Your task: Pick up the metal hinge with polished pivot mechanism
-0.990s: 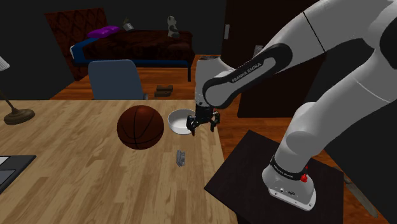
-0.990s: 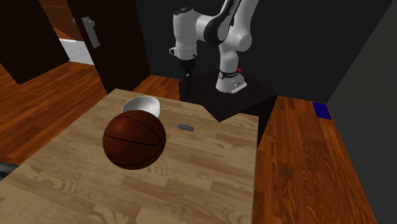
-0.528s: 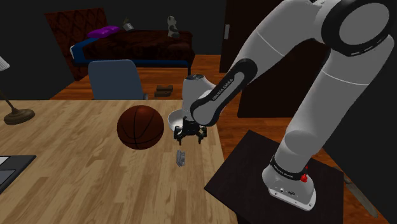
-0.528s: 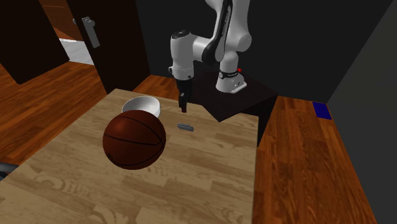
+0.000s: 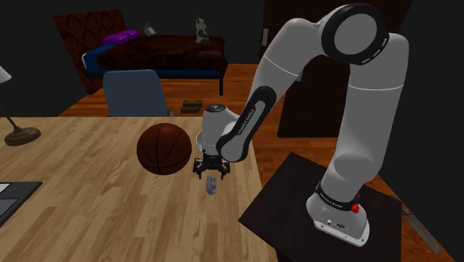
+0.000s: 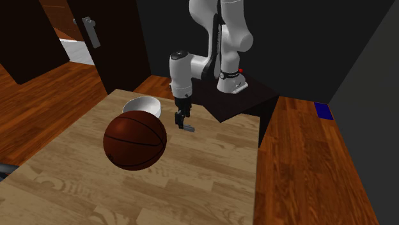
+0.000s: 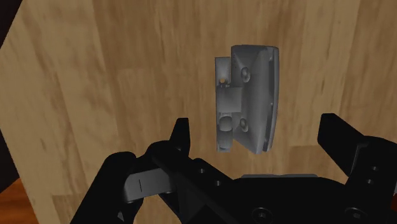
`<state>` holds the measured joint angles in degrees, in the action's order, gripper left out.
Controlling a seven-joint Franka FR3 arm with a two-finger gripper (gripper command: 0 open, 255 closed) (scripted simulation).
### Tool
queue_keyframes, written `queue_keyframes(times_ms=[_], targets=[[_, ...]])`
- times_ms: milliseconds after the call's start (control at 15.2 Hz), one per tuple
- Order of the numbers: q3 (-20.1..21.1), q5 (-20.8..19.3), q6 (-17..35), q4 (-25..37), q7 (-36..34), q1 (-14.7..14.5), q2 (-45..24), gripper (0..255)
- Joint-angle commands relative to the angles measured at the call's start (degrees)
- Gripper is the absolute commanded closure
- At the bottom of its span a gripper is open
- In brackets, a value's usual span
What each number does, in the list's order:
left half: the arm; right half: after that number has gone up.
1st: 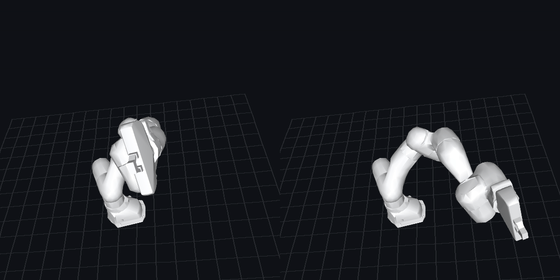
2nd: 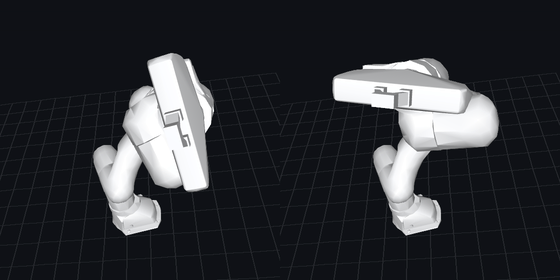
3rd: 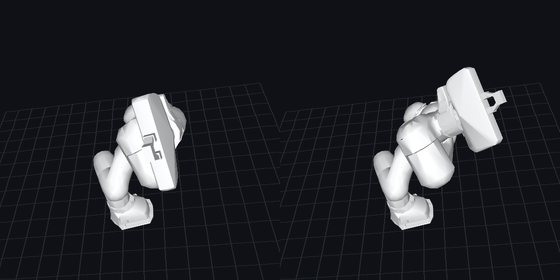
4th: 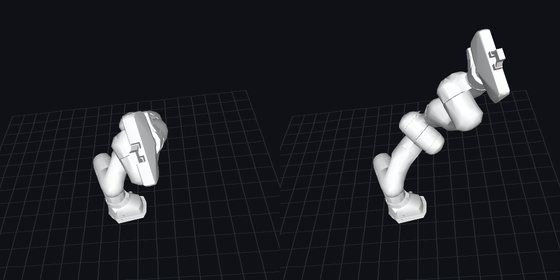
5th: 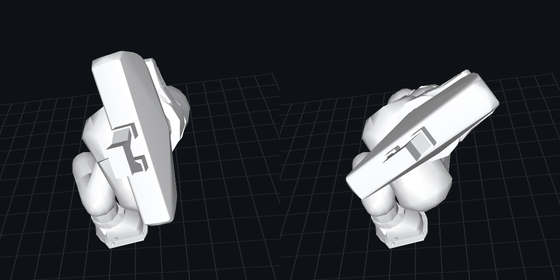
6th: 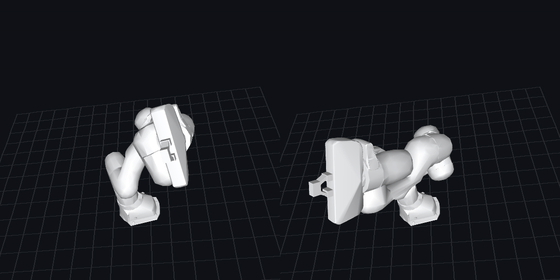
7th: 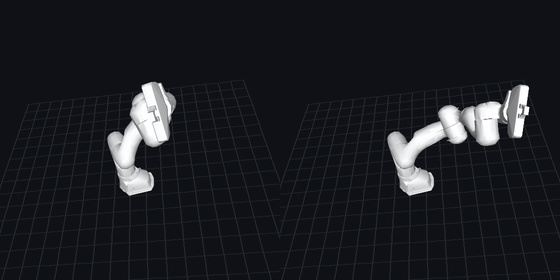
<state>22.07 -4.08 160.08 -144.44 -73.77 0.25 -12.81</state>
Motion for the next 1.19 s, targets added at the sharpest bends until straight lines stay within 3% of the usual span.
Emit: queue_keyframes(times_ms=[0, 264, 330, 924, 1122], targets=[[-1.1, -1.6, 1.6, 0.3, -1.2, -0.7, -1.9, 0], [-2.6, -3.5, 3.4, 0.6, -2.4, -1.9, -4.1, 0], [-2.6, -3.5, 3.5, 0.6, -2.4, -1.9, -4.2, 255], [-2.6, -3.5, 3.4, 0.6, -2.4, -1.9, -4.1, 255], [-0.8, -1.3, 1.2, 0.2, -1.0, -0.5, -1.5, 255]])
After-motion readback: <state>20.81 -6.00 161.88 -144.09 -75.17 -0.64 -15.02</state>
